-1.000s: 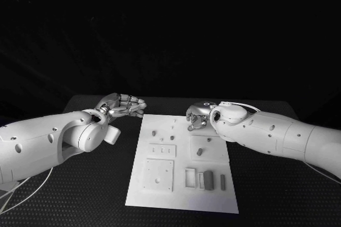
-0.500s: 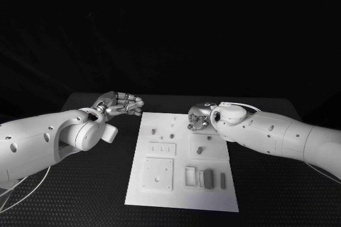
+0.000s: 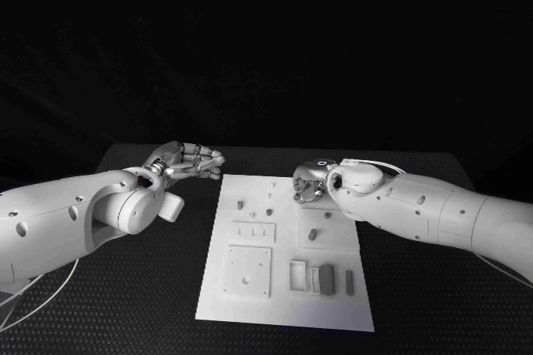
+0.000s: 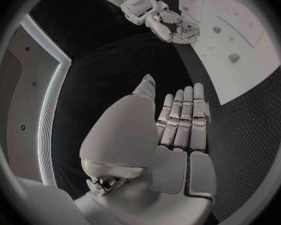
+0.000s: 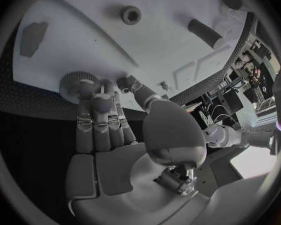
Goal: Assemble the parts on the task board
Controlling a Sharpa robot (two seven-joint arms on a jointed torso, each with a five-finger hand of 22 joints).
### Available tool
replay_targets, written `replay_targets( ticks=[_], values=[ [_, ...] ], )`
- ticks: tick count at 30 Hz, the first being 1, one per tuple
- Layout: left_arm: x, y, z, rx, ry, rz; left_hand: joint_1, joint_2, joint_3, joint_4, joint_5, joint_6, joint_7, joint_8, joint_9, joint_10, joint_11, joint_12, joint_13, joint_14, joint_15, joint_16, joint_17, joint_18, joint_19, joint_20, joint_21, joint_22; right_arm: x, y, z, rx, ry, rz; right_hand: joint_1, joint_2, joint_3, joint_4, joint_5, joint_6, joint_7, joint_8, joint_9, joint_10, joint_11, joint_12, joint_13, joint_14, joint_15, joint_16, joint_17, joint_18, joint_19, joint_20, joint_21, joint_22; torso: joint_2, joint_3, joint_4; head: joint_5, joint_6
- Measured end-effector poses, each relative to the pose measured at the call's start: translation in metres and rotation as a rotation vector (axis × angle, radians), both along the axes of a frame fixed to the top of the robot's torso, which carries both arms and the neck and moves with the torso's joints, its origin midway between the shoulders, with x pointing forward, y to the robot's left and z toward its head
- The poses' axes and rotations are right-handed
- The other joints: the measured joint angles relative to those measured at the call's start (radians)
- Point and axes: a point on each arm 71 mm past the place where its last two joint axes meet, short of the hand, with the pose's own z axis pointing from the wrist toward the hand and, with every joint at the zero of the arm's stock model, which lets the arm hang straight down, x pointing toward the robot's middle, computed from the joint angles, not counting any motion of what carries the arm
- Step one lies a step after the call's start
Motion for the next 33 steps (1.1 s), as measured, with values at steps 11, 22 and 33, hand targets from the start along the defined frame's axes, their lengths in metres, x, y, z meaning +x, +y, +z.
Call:
replay_targets(
  ticks=[11, 22, 33],
  values=[
    [0.0006, -0.0018, 0.0036, -0.001, -0.006, -0.004, 0.000, 0.000, 0.000, 0.000, 0.000, 0.000, 0.000, -0.004, -0.001, 0.000, 0.000, 0.000, 0.000, 0.000, 0.000, 0.000, 0.001, -0.001, 0.000, 0.000, 0.000, 0.000, 0.0010, 0.0014, 0.0012, -0.001, -0.011, -0.001, 0.007, 0.015, 0.059, 0.003, 0.003, 0.017, -0.009, 0.000, 0.008, 0.018, -0.007, -0.002, 0.016, 0.005, -0.006, 0.031, -0.002, 0.000, 0.009, -0.009, 0.030, 0.000, 0.005, 0.0007, -0.0002, 0.000, 0.001],
    [0.0011, -0.0009, 0.0054, -0.001, -0.008, -0.003, 0.000, 0.000, 0.000, 0.000, 0.000, 0.000, 0.000, -0.004, -0.001, 0.000, 0.000, 0.000, 0.000, 0.000, 0.000, -0.004, 0.001, -0.006, 0.000, 0.000, 0.000, 0.000, 0.0002, 0.0036, -0.0001, -0.011, -0.040, 0.007, 0.007, 0.014, 0.111, -0.002, 0.003, 0.053, -0.024, 0.019, 0.036, 0.059, -0.024, 0.012, 0.054, 0.008, -0.026, 0.081, 0.000, -0.015, 0.011, -0.021, 0.076, 0.000, 0.007, 0.0019, -0.0012, 0.000, -0.003],
    [0.0004, -0.0016, 0.0055, -0.002, -0.008, -0.005, 0.000, 0.000, 0.000, 0.000, 0.000, 0.000, 0.000, -0.004, -0.002, 0.000, 0.000, 0.000, 0.000, 0.000, 0.000, -0.004, 0.002, -0.007, 0.000, 0.000, 0.000, 0.000, -0.0006, 0.0053, -0.0004, -0.016, -0.054, 0.007, 0.003, 0.010, 0.125, -0.002, 0.003, 0.059, -0.030, 0.022, 0.050, 0.064, -0.029, 0.020, 0.069, 0.008, -0.026, 0.100, -0.002, -0.015, 0.011, -0.021, 0.099, 0.000, 0.010, 0.0005, -0.0010, -0.001, -0.001]
  ],
)
